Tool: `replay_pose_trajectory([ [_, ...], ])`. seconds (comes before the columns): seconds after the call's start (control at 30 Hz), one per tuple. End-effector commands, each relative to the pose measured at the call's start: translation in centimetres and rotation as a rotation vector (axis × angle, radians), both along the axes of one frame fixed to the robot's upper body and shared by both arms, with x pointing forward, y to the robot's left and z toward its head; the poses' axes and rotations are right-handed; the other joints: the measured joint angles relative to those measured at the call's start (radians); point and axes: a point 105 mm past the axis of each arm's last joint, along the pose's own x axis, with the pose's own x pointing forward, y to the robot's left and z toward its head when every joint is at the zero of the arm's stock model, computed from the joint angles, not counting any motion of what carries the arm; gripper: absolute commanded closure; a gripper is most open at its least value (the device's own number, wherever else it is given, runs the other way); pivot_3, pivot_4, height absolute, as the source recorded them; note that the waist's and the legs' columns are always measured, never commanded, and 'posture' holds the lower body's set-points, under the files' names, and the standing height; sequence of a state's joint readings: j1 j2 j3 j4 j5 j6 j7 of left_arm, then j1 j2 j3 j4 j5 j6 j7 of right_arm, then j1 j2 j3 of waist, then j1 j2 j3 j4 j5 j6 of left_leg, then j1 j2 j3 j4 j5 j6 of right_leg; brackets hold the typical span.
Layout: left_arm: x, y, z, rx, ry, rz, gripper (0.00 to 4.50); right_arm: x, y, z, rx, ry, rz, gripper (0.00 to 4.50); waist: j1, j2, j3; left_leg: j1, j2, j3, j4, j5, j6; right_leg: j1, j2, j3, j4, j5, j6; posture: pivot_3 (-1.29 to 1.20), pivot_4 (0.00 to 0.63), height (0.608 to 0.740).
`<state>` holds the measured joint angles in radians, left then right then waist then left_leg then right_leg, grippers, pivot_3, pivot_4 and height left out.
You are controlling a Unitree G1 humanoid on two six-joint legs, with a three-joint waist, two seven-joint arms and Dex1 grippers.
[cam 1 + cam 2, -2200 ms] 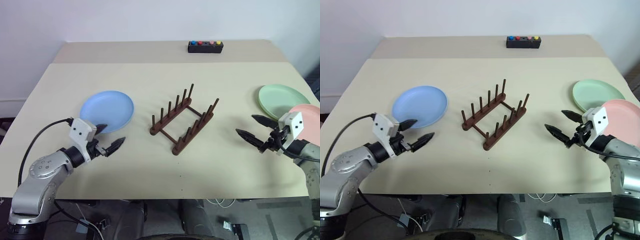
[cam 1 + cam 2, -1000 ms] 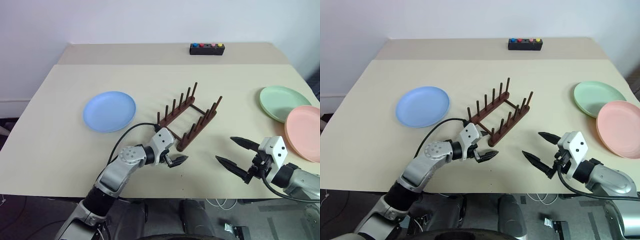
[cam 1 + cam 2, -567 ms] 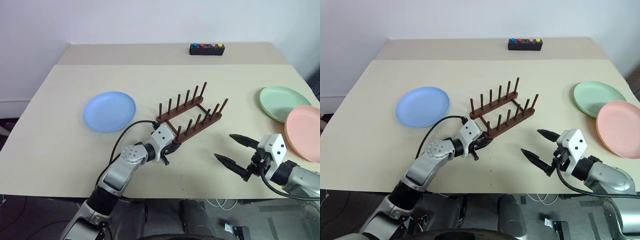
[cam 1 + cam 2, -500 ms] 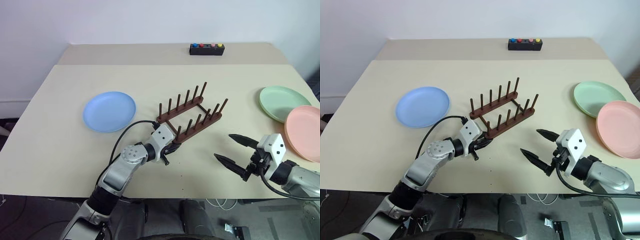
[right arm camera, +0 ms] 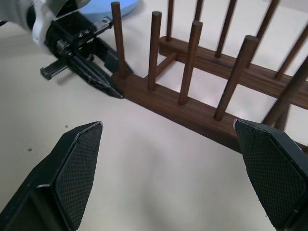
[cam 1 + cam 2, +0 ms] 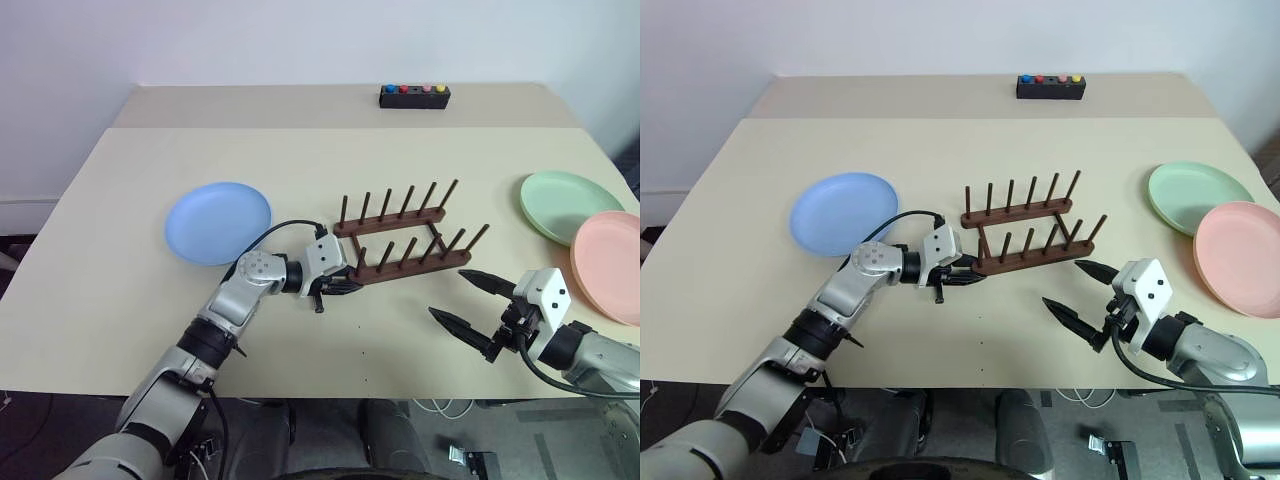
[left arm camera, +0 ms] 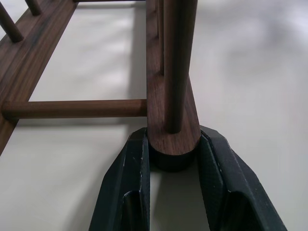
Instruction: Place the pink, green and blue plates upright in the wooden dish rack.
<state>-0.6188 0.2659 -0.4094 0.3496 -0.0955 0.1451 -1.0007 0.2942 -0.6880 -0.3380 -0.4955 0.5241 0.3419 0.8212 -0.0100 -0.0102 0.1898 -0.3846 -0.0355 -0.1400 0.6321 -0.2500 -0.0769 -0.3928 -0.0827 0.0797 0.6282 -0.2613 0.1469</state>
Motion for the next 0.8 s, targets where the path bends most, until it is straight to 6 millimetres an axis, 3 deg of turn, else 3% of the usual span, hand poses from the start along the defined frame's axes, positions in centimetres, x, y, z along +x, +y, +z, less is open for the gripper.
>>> replay_pose_trajectory([
  [0.03, 0.0, -1.1, 0.3, -0.001, -0.002, -0.099, 3.73, -0.5, -0.8, 0.7, -0.011, -0.037, -0.028, 0.00, 0.002, 0.000, 0.000, -0.001, 0.000, 0.000, 0.000, 0.000, 0.000, -0.001, 0.000, 0.000, 0.000, 0.000, 0.000, 0.00, 0.150, 0.740],
  [0.47, 1.2, -2.1, -0.2, 0.051, -0.025, -0.179, 3.73, -1.2, -1.1, 0.3, -0.025, -0.028, -0.055, 0.00, 0.000, -0.001, 0.000, -0.002, 0.000, -0.001, 0.001, 0.000, 0.000, -0.001, 0.000, 0.000, 0.000, 0.000, 0.000, 0.00, 0.150, 0.740],
  [0.8, 1.6, -1.6, -0.5, 0.058, -0.027, -0.162, 3.73, -1.0, -1.2, 0.2, -0.023, -0.025, -0.058, 0.00, -0.001, -0.001, 0.000, -0.001, 0.000, -0.001, 0.001, 0.000, 0.000, -0.001, 0.000, 0.000, 0.000, 0.000, 0.001, 0.00, 0.150, 0.740],
])
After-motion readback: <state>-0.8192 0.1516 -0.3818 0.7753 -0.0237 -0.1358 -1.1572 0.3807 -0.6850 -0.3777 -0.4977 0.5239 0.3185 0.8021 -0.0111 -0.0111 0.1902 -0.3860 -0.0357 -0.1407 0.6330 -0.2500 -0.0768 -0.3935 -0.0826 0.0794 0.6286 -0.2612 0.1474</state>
